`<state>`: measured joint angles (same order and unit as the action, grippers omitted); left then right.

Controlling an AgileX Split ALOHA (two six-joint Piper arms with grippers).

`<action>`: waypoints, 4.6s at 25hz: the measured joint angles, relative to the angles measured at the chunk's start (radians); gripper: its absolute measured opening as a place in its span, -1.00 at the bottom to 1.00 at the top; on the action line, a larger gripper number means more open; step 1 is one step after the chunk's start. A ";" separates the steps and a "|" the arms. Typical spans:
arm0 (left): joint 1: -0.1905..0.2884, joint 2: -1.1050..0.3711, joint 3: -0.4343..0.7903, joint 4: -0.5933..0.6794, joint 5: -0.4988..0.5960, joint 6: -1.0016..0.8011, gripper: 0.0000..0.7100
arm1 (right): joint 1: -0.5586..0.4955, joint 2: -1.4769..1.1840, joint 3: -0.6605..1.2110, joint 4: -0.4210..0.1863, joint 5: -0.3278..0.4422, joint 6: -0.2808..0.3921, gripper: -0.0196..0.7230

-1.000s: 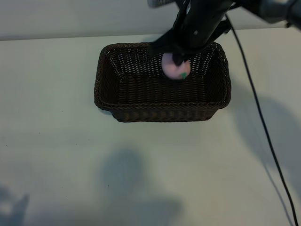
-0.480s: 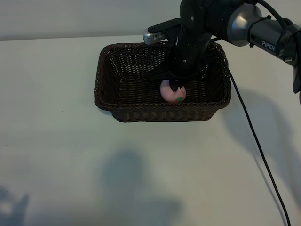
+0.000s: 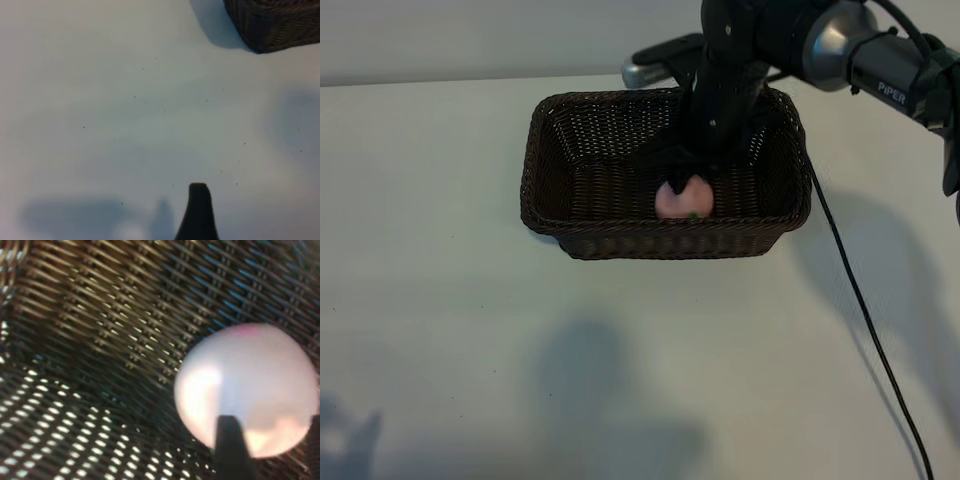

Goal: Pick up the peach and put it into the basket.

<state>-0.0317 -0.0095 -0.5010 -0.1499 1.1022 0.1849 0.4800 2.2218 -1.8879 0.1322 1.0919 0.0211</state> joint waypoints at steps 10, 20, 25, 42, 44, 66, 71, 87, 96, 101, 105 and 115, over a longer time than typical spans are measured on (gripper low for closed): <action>0.000 0.000 0.000 0.000 0.000 -0.001 0.66 | -0.002 -0.007 -0.283 -0.033 0.127 0.004 0.49; 0.000 0.000 0.000 0.000 0.000 -0.001 0.66 | -0.237 -0.050 -0.317 -0.066 0.130 0.012 0.47; 0.000 0.000 0.000 0.000 0.000 -0.001 0.66 | -0.408 -0.062 -0.317 -0.077 0.130 -0.007 0.47; 0.000 0.000 0.000 0.000 0.000 -0.001 0.66 | -0.716 -0.426 -0.060 0.014 0.133 -0.103 0.47; 0.000 0.000 0.000 0.000 0.000 -0.001 0.66 | -0.716 -0.502 -0.009 0.040 0.133 -0.108 0.47; 0.000 0.000 0.000 -0.001 0.000 0.000 0.66 | -0.716 -1.426 0.352 0.097 0.145 -0.134 0.47; 0.000 0.000 0.000 -0.001 0.000 0.000 0.66 | -0.650 -1.560 0.511 0.037 0.145 -0.136 0.47; 0.000 0.000 0.000 -0.001 0.000 -0.001 0.66 | -0.559 -1.998 0.956 -0.055 0.128 -0.106 0.47; 0.000 0.000 0.000 -0.001 0.000 -0.001 0.66 | -0.530 -2.163 1.162 -0.059 0.075 -0.106 0.47; 0.000 0.000 0.000 -0.001 0.000 -0.001 0.66 | -0.530 -2.229 1.234 -0.072 0.072 -0.106 0.47; 0.000 0.000 0.000 -0.001 0.000 -0.001 0.66 | -0.530 -2.229 1.256 -0.088 0.071 -0.106 0.47; 0.000 0.000 0.000 -0.001 0.000 -0.001 0.66 | -0.530 -2.229 1.353 -0.121 0.058 -0.105 0.47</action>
<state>-0.0317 -0.0095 -0.5010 -0.1508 1.1022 0.1843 -0.0501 -0.0074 -0.5344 0.0114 1.1499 -0.0842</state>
